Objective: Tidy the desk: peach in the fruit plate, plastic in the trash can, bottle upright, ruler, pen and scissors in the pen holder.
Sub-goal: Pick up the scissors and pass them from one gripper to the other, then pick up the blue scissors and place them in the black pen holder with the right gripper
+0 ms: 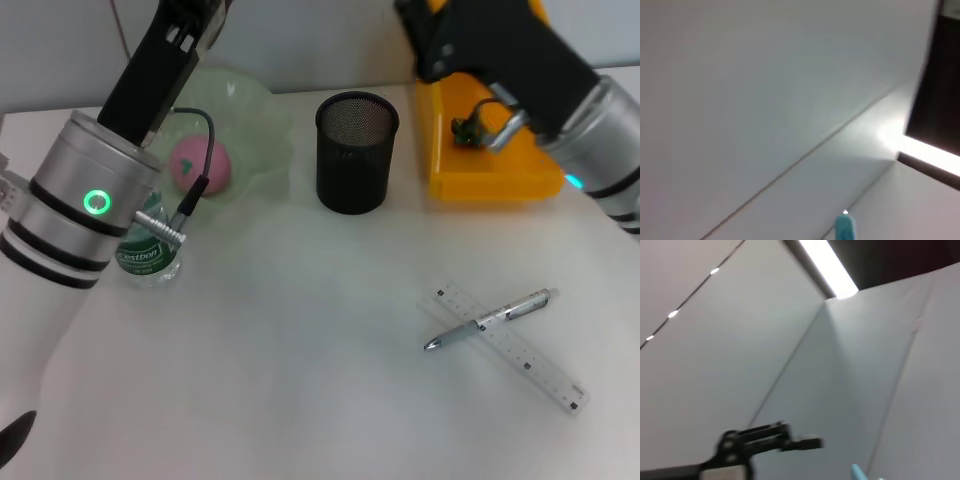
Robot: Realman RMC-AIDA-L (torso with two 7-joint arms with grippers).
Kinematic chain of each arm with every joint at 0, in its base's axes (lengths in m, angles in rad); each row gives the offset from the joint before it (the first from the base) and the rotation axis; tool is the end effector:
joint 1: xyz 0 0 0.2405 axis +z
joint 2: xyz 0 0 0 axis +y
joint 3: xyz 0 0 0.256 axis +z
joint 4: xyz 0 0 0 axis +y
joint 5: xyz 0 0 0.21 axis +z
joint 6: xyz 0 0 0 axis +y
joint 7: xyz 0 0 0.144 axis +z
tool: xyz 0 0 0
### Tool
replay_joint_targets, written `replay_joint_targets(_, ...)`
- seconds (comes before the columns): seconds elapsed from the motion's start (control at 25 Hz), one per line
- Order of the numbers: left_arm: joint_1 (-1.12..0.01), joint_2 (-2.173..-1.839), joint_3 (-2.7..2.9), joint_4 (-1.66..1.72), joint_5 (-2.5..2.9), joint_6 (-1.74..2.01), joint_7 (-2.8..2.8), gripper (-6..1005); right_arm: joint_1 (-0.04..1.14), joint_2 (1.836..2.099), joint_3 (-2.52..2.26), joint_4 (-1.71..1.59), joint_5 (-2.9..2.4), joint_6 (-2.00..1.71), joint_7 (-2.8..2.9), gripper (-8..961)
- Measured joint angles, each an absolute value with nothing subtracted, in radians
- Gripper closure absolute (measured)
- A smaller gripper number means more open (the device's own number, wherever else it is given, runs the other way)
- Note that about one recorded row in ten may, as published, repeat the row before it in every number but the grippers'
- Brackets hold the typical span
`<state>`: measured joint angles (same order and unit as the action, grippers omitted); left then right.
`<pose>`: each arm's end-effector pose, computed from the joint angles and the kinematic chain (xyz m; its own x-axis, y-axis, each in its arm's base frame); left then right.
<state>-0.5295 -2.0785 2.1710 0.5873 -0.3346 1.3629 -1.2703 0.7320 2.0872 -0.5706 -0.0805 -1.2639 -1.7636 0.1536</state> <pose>-0.1315 0.3402 -0.0320 -0.2256 0.3784 0.8977 0.5340 -0.7227 0.4388 0.1755 0.3517 0.0046 0.4580 0.6605 -0.5949 -0.2034 -0.5736 -0.7934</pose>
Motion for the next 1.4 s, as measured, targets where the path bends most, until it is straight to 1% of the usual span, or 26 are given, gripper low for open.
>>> replay_joint_targets(0.28,-0.507,-2.062,2.113,0.568,-0.174,1.458,-1.091,205,0.655,2.082,-0.571,-0.119,-1.077,-1.835,0.402,872)
replay_joint_targets(0.4,-0.505,-2.047,1.95,0.535,0.119,1.516,-1.089,209,0.613,2.082,-0.567,-0.181,-1.048,-1.832,0.556,872)
replay_joint_targets(0.44,-0.505,-2.047,1.95,0.535,0.119,1.516,-1.089,210,0.599,2.081,-0.566,-0.202,-1.044,-1.829,0.606,872)
replay_joint_targets(0.48,-0.502,-2.037,1.875,0.542,0.313,1.526,-1.127,211,0.581,2.08,-0.564,-0.229,-1.04,-1.823,0.663,872)
replay_joint_targets(0.64,-0.495,-2.027,1.823,0.545,0.457,1.53,-1.15,214,0.522,2.078,-0.563,-0.313,-1.033,-1.784,0.832,872)
replay_joint_targets(0.72,-0.488,-2.01,1.752,0.548,0.616,1.54,-1.168,214,0.498,2.077,-0.563,-0.336,-1.033,-1.768,0.878,872)
replay_joint_targets(0.84,-0.486,-2.0,1.721,0.554,0.689,1.543,-1.179,214,0.464,2.075,-0.569,-0.369,-1.039,-1.751,0.939,872)
replay_joint_targets(0.92,-0.486,-1.979,1.629,0.593,0.92,1.543,-1.227,214,0.448,2.073,-0.574,-0.389,-1.054,-1.747,0.972,872)
replay_joint_targets(0.96,-0.486,-1.976,1.594,0.606,0.994,1.542,-1.247,214,0.443,2.072,-0.575,-0.402,-1.07,-1.744,0.991,872)
replay_joint_targets(1.08,-0.486,-1.976,1.54,0.625,1.106,1.542,-1.277,214,0.435,2.068,-0.575,-0.47,-1.146,-1.725,1.057,871)
replay_joint_targets(1.12,-0.483,-1.98,1.476,0.652,1.219,1.543,-1.314,214,0.434,2.067,-0.575,-0.532,-1.209,-1.7,1.11,871)
replay_joint_targets(1.28,-0.468,-1.988,1.395,0.701,1.366,1.544,-1.365,214,0.442,2.064,-0.575,-0.648,-1.327,-1.655,1.231,871)
replay_joint_targets(1.32,-0.455,-1.994,1.353,0.721,1.434,1.545,-1.37,214,0.459,2.054,-0.575,-0.739,-1.427,-1.633,1.346,871)
replay_joint_targets(1.36,-0.455,-1.994,1.353,0.721,1.434,1.545,-1.37,214,0.459,2.054,-0.575,-0.739,-1.427,-1.633,1.346,871)
replay_joint_targets(1.4,-0.45,-1.999,1.331,0.725,1.47,1.55,-1.358,214,0.468,2.049,-0.575,-0.775,-1.476,-1.628,1.403,871)
